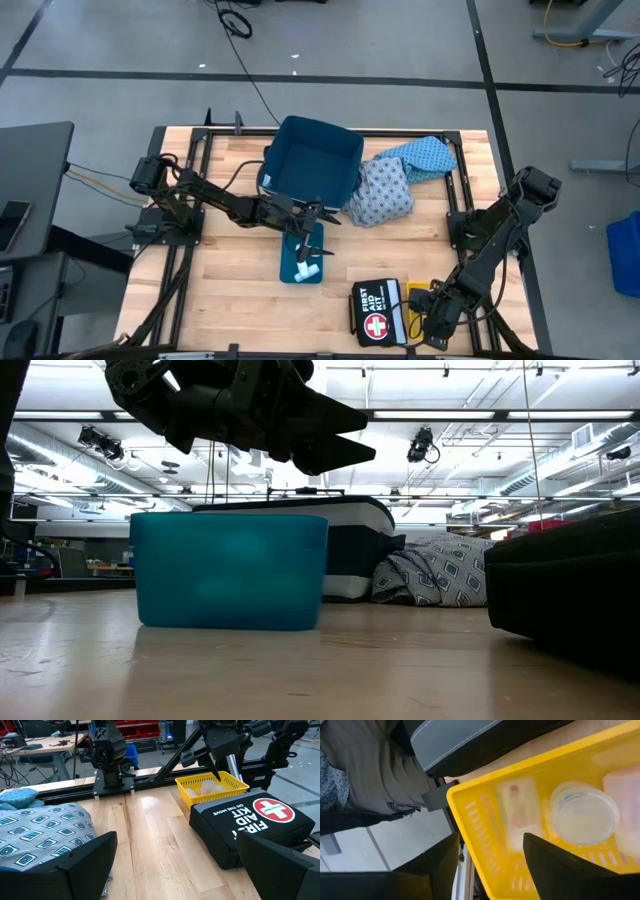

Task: Pick & place medical supplies in basket/bin
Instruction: Put the gray gown in the blue bin

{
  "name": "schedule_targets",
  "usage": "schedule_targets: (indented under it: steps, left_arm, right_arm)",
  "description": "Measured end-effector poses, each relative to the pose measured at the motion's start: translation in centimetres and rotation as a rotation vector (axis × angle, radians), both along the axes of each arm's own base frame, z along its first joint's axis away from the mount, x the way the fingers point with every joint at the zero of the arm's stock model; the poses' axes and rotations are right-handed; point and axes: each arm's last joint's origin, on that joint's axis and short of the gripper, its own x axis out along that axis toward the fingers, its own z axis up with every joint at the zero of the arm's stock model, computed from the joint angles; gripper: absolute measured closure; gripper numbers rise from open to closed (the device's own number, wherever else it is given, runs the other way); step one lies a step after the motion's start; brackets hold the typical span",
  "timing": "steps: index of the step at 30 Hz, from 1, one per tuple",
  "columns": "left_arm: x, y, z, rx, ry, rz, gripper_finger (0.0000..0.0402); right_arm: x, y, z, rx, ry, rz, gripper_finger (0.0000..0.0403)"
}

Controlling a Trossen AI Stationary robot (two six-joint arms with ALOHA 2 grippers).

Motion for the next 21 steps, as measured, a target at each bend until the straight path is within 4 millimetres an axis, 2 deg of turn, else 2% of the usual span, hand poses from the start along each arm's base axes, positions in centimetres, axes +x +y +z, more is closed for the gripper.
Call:
schedule_targets:
  steps: [13,21]
  left_arm:
    - [0.0,0.0,0.0,0.0,0.0,0.0,0.0004]
    - [0.0,0.0,0.0,0.0,-0.002,0.002,0.0004]
  right_arm:
    - [0.4,-0.3,0.0,0.015,0.027,-0.034,0.0229]
    - [1.7,-0.9,0.2,0.035,-0.048,0.021,0.0234]
